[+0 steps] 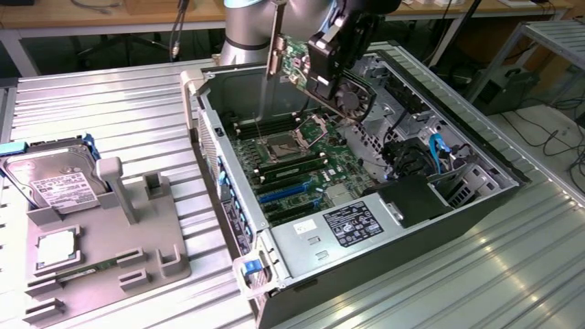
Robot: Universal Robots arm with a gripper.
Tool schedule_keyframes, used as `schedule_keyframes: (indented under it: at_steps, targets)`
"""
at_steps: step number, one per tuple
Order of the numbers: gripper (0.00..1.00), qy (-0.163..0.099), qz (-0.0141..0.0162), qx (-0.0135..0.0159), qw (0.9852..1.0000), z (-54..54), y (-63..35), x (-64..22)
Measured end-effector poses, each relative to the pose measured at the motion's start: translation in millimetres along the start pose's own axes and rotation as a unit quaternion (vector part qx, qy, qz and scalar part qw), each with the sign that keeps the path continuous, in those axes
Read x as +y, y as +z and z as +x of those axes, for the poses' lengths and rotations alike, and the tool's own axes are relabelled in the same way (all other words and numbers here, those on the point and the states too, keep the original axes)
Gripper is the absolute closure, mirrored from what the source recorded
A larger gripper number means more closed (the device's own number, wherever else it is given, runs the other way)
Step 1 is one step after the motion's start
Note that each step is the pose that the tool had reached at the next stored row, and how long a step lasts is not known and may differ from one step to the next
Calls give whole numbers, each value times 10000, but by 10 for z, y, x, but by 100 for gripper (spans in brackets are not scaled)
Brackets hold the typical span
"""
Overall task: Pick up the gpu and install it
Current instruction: 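Insert the gpu into the slot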
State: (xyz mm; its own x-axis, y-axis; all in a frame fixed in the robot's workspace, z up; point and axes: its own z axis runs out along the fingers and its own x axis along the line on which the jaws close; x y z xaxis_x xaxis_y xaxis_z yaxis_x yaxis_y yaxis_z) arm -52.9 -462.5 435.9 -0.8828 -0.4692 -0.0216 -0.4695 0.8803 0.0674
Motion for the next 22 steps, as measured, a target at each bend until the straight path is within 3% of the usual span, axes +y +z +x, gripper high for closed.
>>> schedule_keyframes:
  at_steps: [8,13,22]
  targets:
    - [72,-481,-10,33,9988,1,0,-2]
    - [72,-826,-18,56,9966,2,0,-3]
    - [72,-1217,-26,82,9925,3,0,-5]
